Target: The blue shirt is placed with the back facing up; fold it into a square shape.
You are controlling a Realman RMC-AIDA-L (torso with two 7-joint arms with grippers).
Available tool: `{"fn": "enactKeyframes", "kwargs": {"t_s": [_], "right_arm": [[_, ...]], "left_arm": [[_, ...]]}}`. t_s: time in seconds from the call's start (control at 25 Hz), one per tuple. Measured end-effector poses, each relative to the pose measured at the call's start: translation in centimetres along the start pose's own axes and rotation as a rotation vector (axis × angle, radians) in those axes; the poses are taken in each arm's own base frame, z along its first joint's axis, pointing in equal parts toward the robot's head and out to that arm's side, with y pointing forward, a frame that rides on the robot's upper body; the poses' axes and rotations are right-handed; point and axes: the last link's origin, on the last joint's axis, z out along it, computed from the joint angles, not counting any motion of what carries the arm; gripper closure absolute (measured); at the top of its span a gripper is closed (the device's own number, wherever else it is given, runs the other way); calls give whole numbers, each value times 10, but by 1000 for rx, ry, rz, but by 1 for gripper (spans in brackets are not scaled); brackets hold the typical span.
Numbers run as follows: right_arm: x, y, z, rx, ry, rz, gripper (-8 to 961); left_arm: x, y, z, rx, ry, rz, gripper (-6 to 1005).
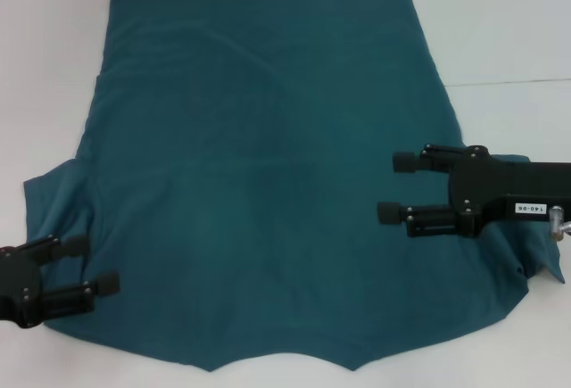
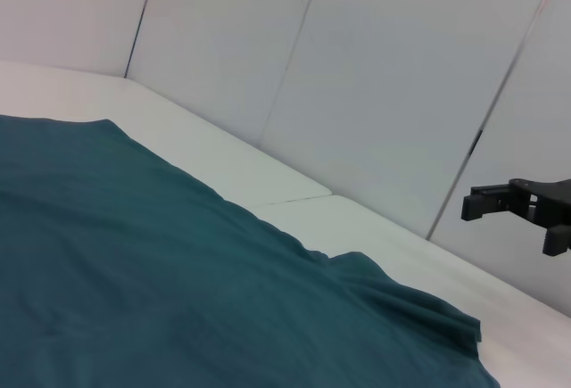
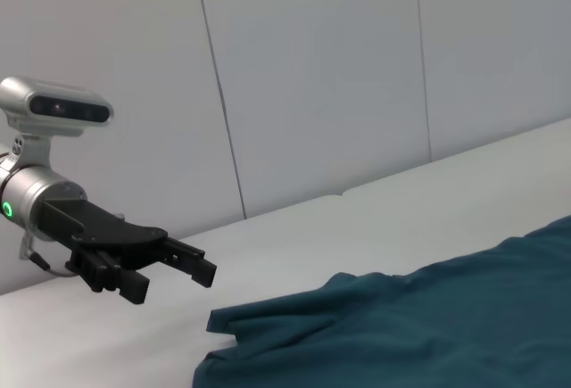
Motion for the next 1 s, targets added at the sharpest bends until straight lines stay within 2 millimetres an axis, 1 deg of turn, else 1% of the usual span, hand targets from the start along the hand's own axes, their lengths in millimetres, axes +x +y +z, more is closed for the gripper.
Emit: {"fn": "enactKeyframes", "kwargs": {"t_s": [0.36,0.64,1.0], "right_arm": [[2,-1,5,6,-10,8,47],[-2,-3,6,13,-20,0,46],[2,-4,4,32,-20,11,47]], "left_arm": [[0,0,0,-1,1,-7,65],[1,0,1,-5,2,-4,65],[2,-1,2,2,0,0,64]]}}
